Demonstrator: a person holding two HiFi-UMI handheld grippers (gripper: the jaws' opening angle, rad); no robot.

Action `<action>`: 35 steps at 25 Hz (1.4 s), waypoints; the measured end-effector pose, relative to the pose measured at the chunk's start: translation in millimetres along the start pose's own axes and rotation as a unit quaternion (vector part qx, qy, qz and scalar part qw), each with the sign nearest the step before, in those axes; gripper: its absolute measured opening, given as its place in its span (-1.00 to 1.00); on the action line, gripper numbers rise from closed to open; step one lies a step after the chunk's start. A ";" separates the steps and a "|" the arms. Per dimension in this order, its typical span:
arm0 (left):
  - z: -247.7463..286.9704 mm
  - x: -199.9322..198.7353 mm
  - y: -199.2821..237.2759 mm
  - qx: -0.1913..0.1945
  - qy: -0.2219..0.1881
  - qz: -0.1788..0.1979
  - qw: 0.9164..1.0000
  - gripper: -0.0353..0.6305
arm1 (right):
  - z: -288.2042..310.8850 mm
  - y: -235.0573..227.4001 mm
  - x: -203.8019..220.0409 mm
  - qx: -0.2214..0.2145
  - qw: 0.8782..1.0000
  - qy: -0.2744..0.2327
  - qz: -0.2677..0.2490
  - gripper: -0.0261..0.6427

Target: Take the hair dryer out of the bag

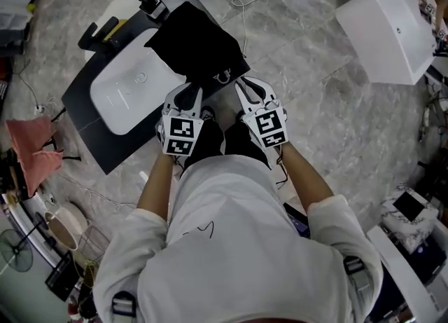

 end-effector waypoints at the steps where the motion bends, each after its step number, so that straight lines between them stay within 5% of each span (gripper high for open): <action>1: 4.3 1.8 -5.7 -0.004 0.012 0.008 1.000 -0.65 | 0.6 -5.7 3.4 -0.006 1.000 -0.001 0.000 -0.76; 8: 31.2 9.8 -24.4 -0.018 0.084 0.055 0.995 -0.59 | 1.8 -21.1 25.0 -0.029 1.000 -0.001 0.004 -0.76; 13: 48.9 17.2 -24.3 -0.021 0.133 0.156 0.978 -0.47 | 3.6 -25.4 33.1 -0.018 1.000 0.003 0.018 -0.76; 18: 68.1 14.1 -27.5 -0.017 0.136 0.220 0.966 -0.28 | 6.9 -25.3 40.0 -0.003 1.000 0.016 0.025 -0.76; 32: 110.4 9.1 -9.0 0.035 0.145 0.242 0.959 -0.24 | 17.2 -22.9 41.7 0.034 0.997 0.038 0.051 -0.76; 35: 116.5 8.6 -3.5 0.048 0.144 0.238 0.959 -0.39 | 21.8 -21.4 41.1 0.036 0.997 0.039 0.053 -0.76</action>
Point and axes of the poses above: the fingertips, and each gripper's own axes: z forward along the fingers, y to its left, x out of its underside, the point moved 10 cm from there along -z, backward along the fingers, and after that the axes turned 2 degrees about -x, right-handed, at the moved point
